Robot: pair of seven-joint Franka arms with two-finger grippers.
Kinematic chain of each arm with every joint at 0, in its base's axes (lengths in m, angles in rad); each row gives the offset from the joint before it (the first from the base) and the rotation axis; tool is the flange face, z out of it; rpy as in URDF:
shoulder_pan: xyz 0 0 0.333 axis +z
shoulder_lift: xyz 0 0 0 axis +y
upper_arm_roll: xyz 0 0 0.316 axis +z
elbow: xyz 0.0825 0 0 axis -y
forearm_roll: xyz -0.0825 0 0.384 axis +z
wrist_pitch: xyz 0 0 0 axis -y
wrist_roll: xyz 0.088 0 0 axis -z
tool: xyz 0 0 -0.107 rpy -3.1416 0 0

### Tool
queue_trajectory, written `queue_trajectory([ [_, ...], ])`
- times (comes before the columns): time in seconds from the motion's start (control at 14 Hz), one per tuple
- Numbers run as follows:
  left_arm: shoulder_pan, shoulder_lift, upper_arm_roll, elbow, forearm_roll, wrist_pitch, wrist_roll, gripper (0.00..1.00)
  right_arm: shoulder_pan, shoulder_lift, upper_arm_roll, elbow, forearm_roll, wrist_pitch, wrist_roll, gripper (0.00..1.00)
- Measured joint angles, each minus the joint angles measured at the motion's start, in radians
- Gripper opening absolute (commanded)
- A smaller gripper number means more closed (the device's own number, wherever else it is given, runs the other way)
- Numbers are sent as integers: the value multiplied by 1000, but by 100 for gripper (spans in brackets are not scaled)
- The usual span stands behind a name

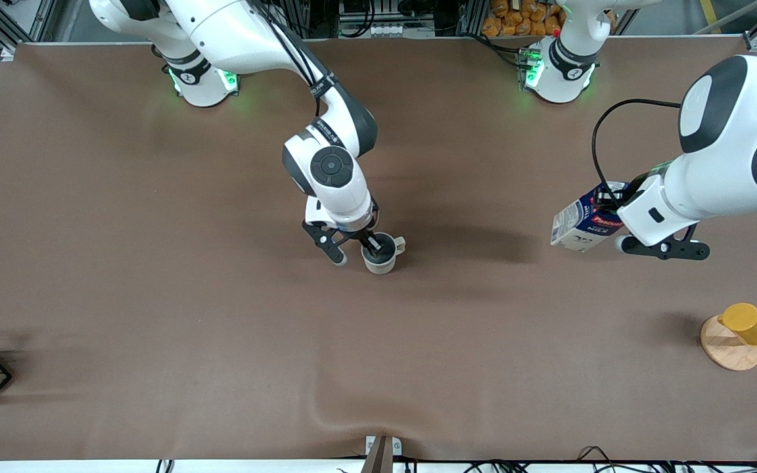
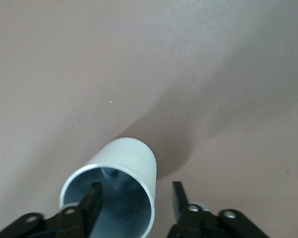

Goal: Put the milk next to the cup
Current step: 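Release the mug and withdraw the right gripper while the left carries the carton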

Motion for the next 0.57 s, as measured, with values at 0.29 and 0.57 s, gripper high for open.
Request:
queue_trajectory([
  [0.29,0,-3,-3,2,0,-12,0,24,-81,-6,-2,133,83,-287,-164,100],
  [0.57,1,-17,-42,12,0,-27,-36,24,-211,-73,-6,178,161,-493,-455,100],
])
